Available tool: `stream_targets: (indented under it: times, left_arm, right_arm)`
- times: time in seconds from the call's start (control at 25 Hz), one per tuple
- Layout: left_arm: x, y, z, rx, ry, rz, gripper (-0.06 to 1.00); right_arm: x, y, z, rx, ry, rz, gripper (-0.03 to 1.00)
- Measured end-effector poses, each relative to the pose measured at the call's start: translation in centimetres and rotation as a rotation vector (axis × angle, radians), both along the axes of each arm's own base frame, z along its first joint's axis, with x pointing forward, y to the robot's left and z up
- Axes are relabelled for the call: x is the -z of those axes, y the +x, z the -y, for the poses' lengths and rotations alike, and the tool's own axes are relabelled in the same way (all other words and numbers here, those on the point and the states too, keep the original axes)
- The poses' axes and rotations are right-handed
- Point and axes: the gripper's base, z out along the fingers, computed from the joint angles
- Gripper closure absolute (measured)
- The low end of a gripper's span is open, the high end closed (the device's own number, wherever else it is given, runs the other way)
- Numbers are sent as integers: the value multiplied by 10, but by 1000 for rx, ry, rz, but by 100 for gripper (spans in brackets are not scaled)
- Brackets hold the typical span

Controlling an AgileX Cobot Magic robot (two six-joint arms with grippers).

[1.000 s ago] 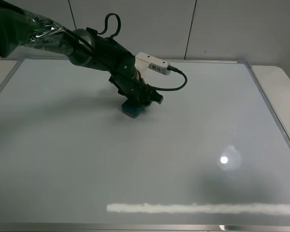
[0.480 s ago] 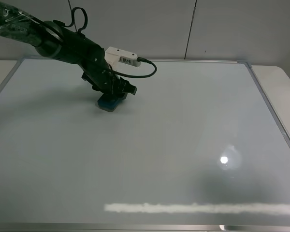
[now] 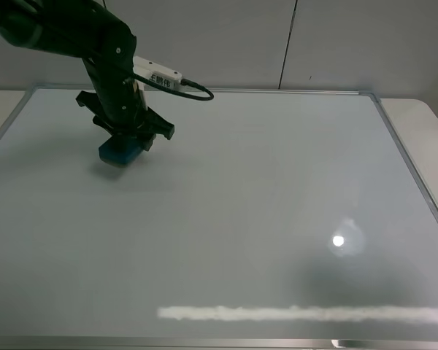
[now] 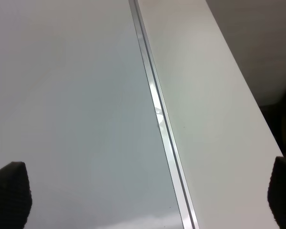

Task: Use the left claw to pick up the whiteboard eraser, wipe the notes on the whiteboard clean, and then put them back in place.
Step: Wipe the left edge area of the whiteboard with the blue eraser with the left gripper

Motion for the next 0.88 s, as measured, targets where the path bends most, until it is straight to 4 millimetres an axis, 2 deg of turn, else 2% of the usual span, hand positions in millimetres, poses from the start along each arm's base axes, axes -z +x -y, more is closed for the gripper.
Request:
stream_targets:
  times: [0.08, 0.2, 0.36, 0.56, 0.88]
  left_arm:
    - [-23, -6, -10, -34, 6, 11, 39]
    - [-46, -14, -26, -97, 20, 3, 39]
    - [-56, -29, -50, -180, 9, 2, 39]
    - [-40, -52, -85, -276, -55, 24, 39]
    - [7, -91, -131, -345, -156, 89, 39]
  right_arm:
    - [0, 0, 0, 0, 0, 0, -2]
    - [0, 0, 0, 0, 0, 0, -2]
    - [0, 0, 0, 0, 0, 0, -2]
    - [0, 0, 0, 0, 0, 0, -2]
    - [0, 0, 0, 0, 0, 0, -2]
